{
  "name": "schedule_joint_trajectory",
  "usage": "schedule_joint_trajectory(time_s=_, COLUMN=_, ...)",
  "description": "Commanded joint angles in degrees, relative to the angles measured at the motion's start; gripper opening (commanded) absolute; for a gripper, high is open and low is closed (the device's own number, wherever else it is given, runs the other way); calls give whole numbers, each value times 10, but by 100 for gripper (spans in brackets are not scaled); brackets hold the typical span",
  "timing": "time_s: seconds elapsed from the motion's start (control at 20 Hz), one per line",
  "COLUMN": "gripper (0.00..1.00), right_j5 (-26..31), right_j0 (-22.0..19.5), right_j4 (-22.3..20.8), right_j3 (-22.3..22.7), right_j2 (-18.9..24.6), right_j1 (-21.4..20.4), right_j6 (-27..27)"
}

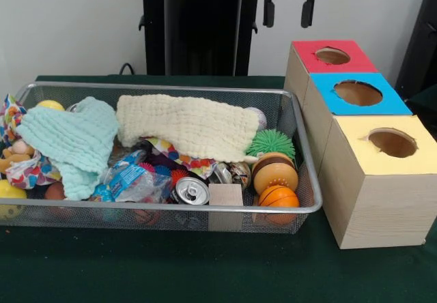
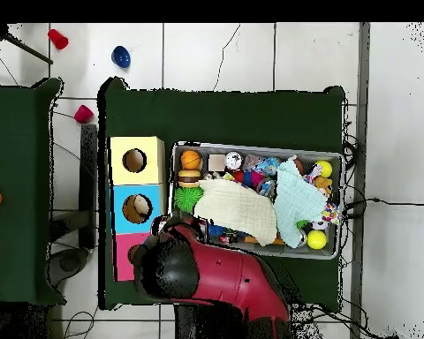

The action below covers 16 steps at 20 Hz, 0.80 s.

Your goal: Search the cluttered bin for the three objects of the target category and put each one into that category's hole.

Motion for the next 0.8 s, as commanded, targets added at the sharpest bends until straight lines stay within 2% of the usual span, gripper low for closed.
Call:
schedule_joint_trajectory(time_s=0.05, gripper=100, right_j5=18, right_j0=-9, right_j4=-55, right_j3=-80, right_j2=-37, right_j1=34, right_j6=60)
schedule_joint_trajectory(time_s=0.2, gripper=100, right_j5=-10, right_j0=-23, right_j4=-56, right_j3=-64, right_j2=-27, right_j1=35, right_j6=58)
schedule_joint_trajectory(time_s=0.3, gripper=100, right_j5=-7, right_j0=-41, right_j4=-50, right_j3=-58, right_j2=-11, right_j1=48, right_j6=50)
schedule_joint_trajectory(time_s=0.4, gripper=100, right_j5=-8, right_j0=-60, right_j4=-50, right_j3=-60, right_j2=7, right_j1=66, right_j6=36)
schedule_joint_trajectory(time_s=0.8, gripper=100, right_j5=-7, right_j0=-112, right_j4=-71, right_j3=-80, right_j2=21, right_j1=119, right_j6=5)
